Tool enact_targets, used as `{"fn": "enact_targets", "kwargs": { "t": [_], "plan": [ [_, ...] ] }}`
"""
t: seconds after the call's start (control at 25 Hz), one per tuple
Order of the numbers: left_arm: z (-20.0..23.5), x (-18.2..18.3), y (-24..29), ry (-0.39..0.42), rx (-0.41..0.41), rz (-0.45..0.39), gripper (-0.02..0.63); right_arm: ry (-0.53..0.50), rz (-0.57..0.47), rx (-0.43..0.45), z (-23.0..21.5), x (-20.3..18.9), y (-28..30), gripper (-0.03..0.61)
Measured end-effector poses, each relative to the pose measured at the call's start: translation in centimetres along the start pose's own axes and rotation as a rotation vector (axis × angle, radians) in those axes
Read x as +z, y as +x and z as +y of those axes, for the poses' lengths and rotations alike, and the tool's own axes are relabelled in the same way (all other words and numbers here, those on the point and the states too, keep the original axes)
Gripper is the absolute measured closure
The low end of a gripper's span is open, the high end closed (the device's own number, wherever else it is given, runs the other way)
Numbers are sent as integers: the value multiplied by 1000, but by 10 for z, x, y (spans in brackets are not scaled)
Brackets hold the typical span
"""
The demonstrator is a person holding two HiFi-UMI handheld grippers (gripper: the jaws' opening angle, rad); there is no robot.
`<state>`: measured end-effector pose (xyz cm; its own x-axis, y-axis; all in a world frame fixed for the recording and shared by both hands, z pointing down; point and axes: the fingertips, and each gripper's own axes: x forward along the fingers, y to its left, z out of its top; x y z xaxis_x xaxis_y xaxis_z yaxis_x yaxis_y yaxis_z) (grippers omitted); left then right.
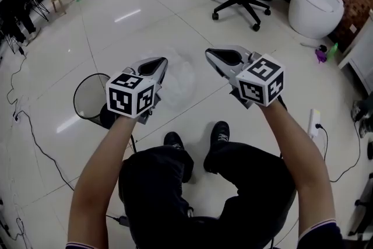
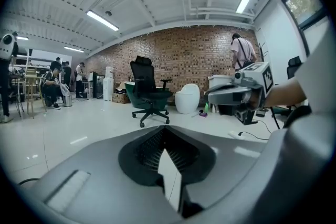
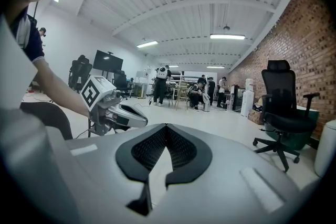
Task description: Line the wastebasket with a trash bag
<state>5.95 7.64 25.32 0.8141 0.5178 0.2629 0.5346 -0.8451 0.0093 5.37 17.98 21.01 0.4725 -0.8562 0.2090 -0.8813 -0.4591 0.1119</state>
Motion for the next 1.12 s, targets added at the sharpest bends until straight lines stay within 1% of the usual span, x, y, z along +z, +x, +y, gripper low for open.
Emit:
{"fn": "enact_targets", "kwargs": {
  "t": [0.2, 0.32, 0.8, 1.12],
  "plan": [
    [5, -2, 15, -23, 1, -17, 603, 32, -1, -4, -15, -15, 2, 578],
    [10, -10, 23, -38, 3, -10, 603, 34, 7, -2, -22, -22, 10, 578],
    [34, -14, 53, -45, 25, 10, 603, 28, 27, 40, -51, -32, 38, 577],
    [53, -13, 70, -57, 40, 9, 603, 54, 40, 75, -73, -41, 63, 578]
  ]
}}
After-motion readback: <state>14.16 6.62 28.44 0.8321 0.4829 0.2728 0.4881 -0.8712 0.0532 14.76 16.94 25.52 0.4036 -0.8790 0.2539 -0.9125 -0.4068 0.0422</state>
